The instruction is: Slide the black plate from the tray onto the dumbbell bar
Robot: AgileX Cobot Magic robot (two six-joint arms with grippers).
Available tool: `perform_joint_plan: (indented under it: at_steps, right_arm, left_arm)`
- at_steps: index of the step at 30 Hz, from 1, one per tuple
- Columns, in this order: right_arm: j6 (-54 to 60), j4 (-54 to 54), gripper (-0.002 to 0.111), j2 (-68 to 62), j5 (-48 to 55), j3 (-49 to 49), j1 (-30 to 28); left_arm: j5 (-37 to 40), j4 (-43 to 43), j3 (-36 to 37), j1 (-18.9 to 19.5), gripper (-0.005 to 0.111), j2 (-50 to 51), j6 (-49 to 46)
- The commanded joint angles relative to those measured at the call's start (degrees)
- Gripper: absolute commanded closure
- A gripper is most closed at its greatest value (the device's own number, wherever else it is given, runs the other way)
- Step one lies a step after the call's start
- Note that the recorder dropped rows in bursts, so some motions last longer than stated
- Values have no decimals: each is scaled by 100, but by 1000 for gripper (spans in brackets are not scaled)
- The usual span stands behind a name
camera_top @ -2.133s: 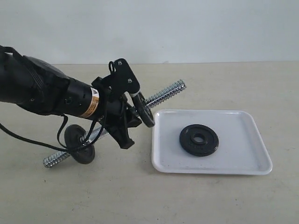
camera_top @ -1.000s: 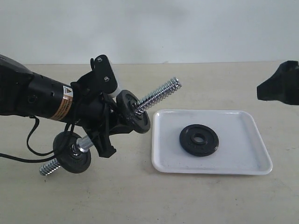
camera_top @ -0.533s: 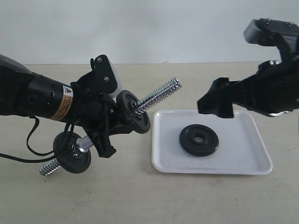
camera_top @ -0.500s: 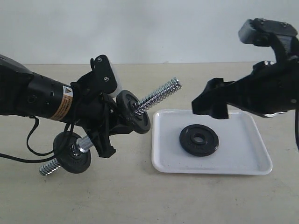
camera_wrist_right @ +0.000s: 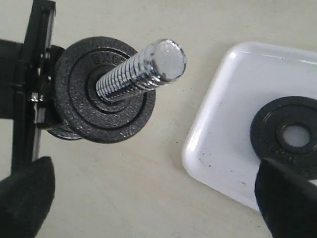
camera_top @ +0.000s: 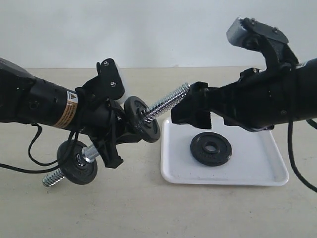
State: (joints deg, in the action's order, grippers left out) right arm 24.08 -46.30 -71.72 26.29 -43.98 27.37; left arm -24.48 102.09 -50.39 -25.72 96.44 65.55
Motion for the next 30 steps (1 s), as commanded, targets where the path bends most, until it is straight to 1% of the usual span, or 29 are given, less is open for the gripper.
perform_joint_plan:
  at_steps: [1, 2, 4, 6, 7, 8, 9, 10, 11, 12, 13, 14, 15, 16, 17, 18, 20, 24, 25, 26, 27, 30]
  right_arm:
    - [-243, -782, 4, 1, -440, -9, 1]
    - [-153, -784, 4, 1, -608, -9, 1]
    - [699, -319, 4, 1, -1112, -9, 1]
    - [907, 586, 4, 1, -1703, -9, 1]
    - [930, 1237, 4, 1, -2218, -9, 1]
    - [968, 1615, 4, -8, -2629, -9, 1]
    - [1269, 2006, 4, -12, -3314, -9, 1]
    - [1653, 2019, 4, -12, -3662, -9, 1]
    - [2554, 1903, 4, -12, -4274, -9, 1]
    - [3155, 1690, 4, -12, -4515, -9, 1]
    - [4614, 1020, 4, -41, -5077, -9, 1]
    - [5543, 483, 4, -81, -5461, -9, 1]
    - [7042, -474, 4, -179, -6481, -9, 1]
    - [7384, -780, 4, -263, -7208, -9, 1]
    - [7464, -1307, 4, -437, -8658, -9, 1]
    - [7329, -2008, 4, -547, -9298, -9, 1]
    - [7402, -2919, 4, -559, -9136, -9, 1]
    - [8006, -5094, 4, -559, -7710, -19, 1]
    - [8269, -5365, 4, -569, -7467, -60, 1]
    - [8204, -5365, 4, -621, -7533, -59, 29]
    - [8096, -5365, 4, -726, -7932, -73, 130]
    - [8501, -5365, 4, -1182, -9057, -331, 321]
  left_arm:
    - [158, -214, -168, 2, 102, -307, 29]
    - [234, -214, -168, 2, 102, -307, 29]
    - [369, -214, -168, 2, 102, -307, 29]
    - [371, -214, -168, 2, 102, -307, -114]
    - [371, -214, -168, 2, 102, -307, -138]
    - [371, -214, -168, 2, 102, -307, -138]
    - [371, -214, -168, 2, 102, -307, -138]
    - [371, -214, -168, 2, 102, -307, -138]
    - [371, -214, -168, 2, 102, -307, -138]
    - [371, -214, -168, 2, 102, -307, -138]
    - [371, -214, -168, 2, 102, -307, -138]
    - [371, -214, -168, 2, 102, -307, -138]
    - [371, -214, -168, 2, 102, -307, -138]
    - [371, -214, -168, 2, 102, -307, -138]
    - [371, -214, -168, 2, 102, -307, -138]
    - [371, -214, -168, 2, 102, -307, -138]
    - [406, -214, -168, 2, 102, -307, -140]
    - [582, -214, -168, 2, 102, -307, -140]
    - [637, -214, -168, 2, 102, -307, -140]
    - [678, -214, -168, 2, 102, -307, -140]
    - [681, -214, -168, 2, 102, -307, -140]
    - [681, -214, -168, 2, 102, -307, -140]
